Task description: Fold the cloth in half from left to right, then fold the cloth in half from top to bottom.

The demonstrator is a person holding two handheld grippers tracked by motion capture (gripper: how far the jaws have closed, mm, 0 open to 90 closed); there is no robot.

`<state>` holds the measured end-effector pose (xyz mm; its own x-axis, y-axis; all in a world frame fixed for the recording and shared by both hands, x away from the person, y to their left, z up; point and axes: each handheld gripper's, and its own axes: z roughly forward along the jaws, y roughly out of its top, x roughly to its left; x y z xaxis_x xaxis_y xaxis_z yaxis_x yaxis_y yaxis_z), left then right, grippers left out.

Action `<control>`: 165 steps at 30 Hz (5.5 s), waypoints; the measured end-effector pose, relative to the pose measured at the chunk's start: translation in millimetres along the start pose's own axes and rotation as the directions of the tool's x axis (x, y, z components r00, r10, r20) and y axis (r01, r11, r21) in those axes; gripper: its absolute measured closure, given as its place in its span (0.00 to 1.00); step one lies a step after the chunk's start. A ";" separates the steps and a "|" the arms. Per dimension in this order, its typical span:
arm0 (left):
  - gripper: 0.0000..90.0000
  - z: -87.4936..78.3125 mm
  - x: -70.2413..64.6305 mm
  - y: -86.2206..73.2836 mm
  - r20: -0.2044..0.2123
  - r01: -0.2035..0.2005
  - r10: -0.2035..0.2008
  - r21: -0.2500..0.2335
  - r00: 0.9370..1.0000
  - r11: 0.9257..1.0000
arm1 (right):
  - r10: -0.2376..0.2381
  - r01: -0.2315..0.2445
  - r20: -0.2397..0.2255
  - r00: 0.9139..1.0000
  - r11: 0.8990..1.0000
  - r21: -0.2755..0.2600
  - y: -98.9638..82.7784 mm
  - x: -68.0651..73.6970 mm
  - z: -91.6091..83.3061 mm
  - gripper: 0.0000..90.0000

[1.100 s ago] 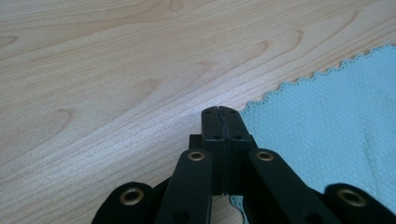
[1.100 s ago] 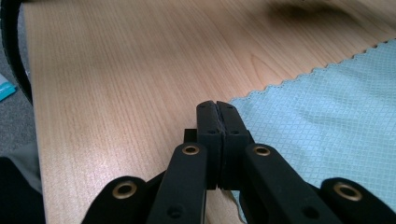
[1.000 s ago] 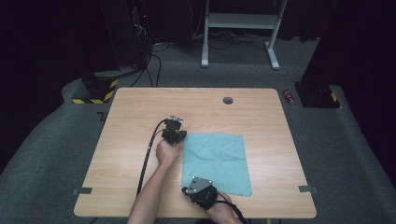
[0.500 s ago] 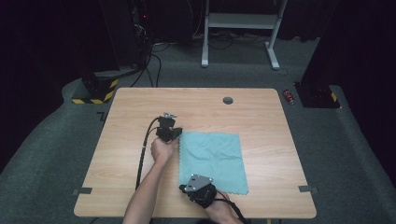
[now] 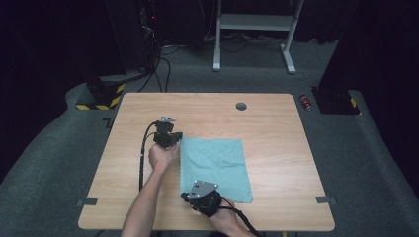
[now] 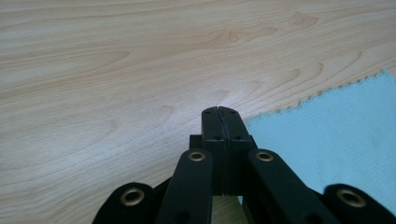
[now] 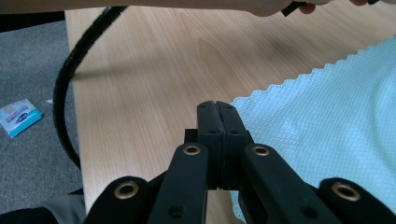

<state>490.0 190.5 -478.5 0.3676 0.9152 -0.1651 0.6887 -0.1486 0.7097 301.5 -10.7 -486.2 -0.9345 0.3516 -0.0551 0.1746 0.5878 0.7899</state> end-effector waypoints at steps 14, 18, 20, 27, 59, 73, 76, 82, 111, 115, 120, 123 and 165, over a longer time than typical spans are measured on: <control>1.00 -3.6 -8.5 8.7 0.016 -0.024 0.024 -0.001 1.000 1.000 | 0.038 -0.038 -0.010 0.999 0.998 -0.046 -0.7 -3.8 -13.1 1.00; 1.00 12.1 -20.0 6.9 0.039 -0.025 0.025 0.008 0.999 1.000 | 0.060 -0.059 0.020 0.998 0.998 -0.034 -16.4 -9.9 -23.5 1.00; 1.00 17.6 -25.2 6.9 0.047 -0.031 0.031 0.009 0.998 0.999 | 0.074 -0.073 0.027 0.997 0.997 -0.028 -23.8 -12.7 -26.9 1.00; 1.00 33.7 -46.4 12.9 0.067 -0.066 0.064 0.020 0.996 0.998 | 0.104 -0.102 0.057 0.993 0.994 -0.029 -41.6 -17.7 -37.1 1.00; 1.00 64.8 -103.0 32.2 0.122 -0.144 0.141 0.012 0.982 0.990 | 0.192 -0.182 0.136 0.972 0.980 -0.081 -84.4 -34.4 -80.1 1.00; 1.00 82.2 -129.9 37.3 0.139 -0.165 0.161 0.018 0.977 0.986 | 0.234 -0.222 0.179 0.956 0.971 -0.084 -103.3 -40.7 -98.0 1.00; 1.00 84.0 -132.2 37.5 0.135 -0.172 0.168 0.021 0.976 0.985 | 0.242 -0.229 0.184 0.953 0.969 -0.086 -106.1 -41.7 -100.1 1.00; 1.00 88.4 -139.7 38.1 0.141 -0.179 0.174 0.021 0.975 0.984 | 0.244 -0.232 0.194 0.950 0.969 -0.082 -110.9 -42.8 -103.3 1.00; 0.73 83.4 -140.9 32.6 0.080 -0.198 0.199 -0.011 0.977 0.980 | 0.338 -0.328 0.244 0.909 0.941 -0.082 -128.5 -63.4 -120.3 0.84; 0.67 71.6 -127.7 22.8 0.052 -0.171 0.172 -0.009 0.984 0.985 | 0.313 -0.305 0.246 0.918 0.950 -0.070 -119.4 -69.2 -116.0 0.84; 0.65 62.7 -115.2 3.0 0.018 -0.172 0.172 0.011 0.985 0.985 | 0.273 -0.279 0.228 0.935 0.960 -0.004 -112.5 -75.0 -97.1 0.81; 0.64 60.5 -109.0 -6.5 -0.003 -0.175 0.175 0.031 0.985 0.984 | 0.237 -0.254 0.237 0.942 0.966 0.040 -112.1 -74.5 -88.0 0.79; 0.47 2.2 -115.6 -71.6 -0.044 -0.266 0.268 0.054 0.962 0.963 | 0.239 -0.259 0.227 0.944 0.964 0.064 -117.5 -88.8 -87.3 0.71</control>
<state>399.6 94.5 -511.7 0.5109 0.8574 0.0616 0.5988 -0.4064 0.6901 336.9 -174.6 -520.8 -0.7703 0.6377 -0.0016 0.4304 0.5217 0.7366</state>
